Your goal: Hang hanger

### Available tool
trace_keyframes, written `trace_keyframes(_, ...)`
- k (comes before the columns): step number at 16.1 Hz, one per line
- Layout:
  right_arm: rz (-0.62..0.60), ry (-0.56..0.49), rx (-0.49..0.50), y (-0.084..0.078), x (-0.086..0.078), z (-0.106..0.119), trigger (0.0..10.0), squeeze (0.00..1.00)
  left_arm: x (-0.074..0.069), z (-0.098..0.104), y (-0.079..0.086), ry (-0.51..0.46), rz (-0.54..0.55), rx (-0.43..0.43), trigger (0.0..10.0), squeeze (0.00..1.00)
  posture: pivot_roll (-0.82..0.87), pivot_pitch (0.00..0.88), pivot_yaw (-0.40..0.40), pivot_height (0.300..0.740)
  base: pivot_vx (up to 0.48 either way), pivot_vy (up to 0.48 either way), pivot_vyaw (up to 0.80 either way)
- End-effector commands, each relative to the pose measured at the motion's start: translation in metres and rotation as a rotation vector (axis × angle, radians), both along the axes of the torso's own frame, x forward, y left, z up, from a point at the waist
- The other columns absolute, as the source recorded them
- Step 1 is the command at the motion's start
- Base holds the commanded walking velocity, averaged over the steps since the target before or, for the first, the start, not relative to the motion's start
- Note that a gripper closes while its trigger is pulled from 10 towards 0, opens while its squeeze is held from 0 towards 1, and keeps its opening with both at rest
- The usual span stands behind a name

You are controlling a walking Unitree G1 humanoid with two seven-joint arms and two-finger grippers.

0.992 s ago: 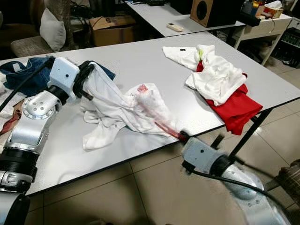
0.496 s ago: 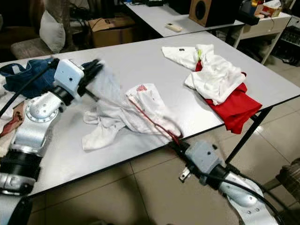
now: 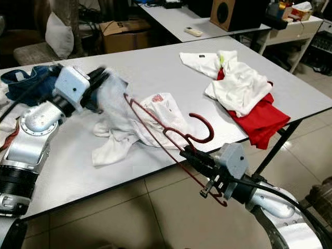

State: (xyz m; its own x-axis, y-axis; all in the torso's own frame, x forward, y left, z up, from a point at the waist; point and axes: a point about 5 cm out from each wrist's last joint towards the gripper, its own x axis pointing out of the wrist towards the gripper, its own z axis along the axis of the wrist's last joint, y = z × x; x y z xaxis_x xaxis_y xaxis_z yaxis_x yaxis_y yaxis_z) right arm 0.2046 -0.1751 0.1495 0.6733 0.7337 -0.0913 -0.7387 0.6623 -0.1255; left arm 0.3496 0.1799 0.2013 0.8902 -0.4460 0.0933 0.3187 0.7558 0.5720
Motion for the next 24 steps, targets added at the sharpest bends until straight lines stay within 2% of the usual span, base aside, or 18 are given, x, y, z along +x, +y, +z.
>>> trace_keyframes(1, 0.002, -0.049, 0.009, 0.003, 0.003, 0.011, 10.0, 0.00, 0.006, 0.001, 0.002, 0.021, 0.043, 0.034, 0.0, 0.00, -0.21, 0.000, 0.012, 0.740, 0.000, 0.000, 0.00)
trace_keyframes(6, 0.032, -0.043, 0.039, 0.010, 0.003, 0.016, 10.0, 0.00, 0.011, 0.005, -0.004, 0.019, 0.028, 0.045, 0.0, 0.00, -0.20, 0.000, 0.023, 0.740, 0.000, 0.000, 0.00)
trace_keyframes(8, 0.024, -0.022, 0.033, 0.009, 0.004, 0.012, 10.0, 0.00, 0.010, 0.014, -0.011, -0.011, -0.021, 0.028, 0.0, 0.00, -0.20, 0.000, 0.023, 0.740, 0.000, 0.000, 0.00)
trace_keyframes(11, -0.003, -0.002, 0.023, 0.005, 0.011, 0.009, 10.0, 0.00, -0.009, 0.028, -0.030, -0.028, -0.259, -0.039, 0.0, 0.00, -0.19, 0.000, 0.011, 0.740, 0.000, 0.000, 0.00)
trace_keyframes(17, 0.001, 0.059, -0.002, 0.005, 0.016, 0.004, 10.0, 0.00, -0.036, 0.032, -0.052, 0.022, -0.512, -0.064, 0.0, 0.00, -0.18, 0.000, -0.013, 0.740, 0.000, 0.000, 0.00)
trace_keyframes(18, -0.015, 0.084, -0.013, 0.005, 0.018, 0.001, 10.0, 0.00, -0.037, 0.035, -0.051, 0.016, -0.505, -0.070, 0.0, 0.00, -0.18, 0.000, -0.021, 0.740, 0.000, 0.000, 0.00)
trace_keyframes(20, -0.129, 0.226, -0.059, -0.001, 0.025, -0.019, 10.0, 0.00, -0.032, 0.041, -0.042, -0.013, -0.428, -0.084, 0.0, 0.00, -0.18, 0.000, -0.020, 0.740, 0.000, 0.000, 0.00)
trace_keyframes(21, -0.143, 0.251, -0.061, -0.002, 0.025, -0.023, 10.0, 0.00, -0.032, 0.042, -0.040, -0.013, -0.425, -0.088, 0.0, 0.00, -0.18, 0.000, -0.020, 0.740, 0.000, 0.000, 0.00)
trace_keyframes(24, -0.236, 0.395, 0.019, -0.006, 0.029, -0.037, 10.0, 0.00, -0.036, 0.059, -0.039, -0.057, -0.421, -0.190, 0.0, 0.00, -0.18, 0.000, -0.014, 0.740, 0.000, 0.000, 0.00)
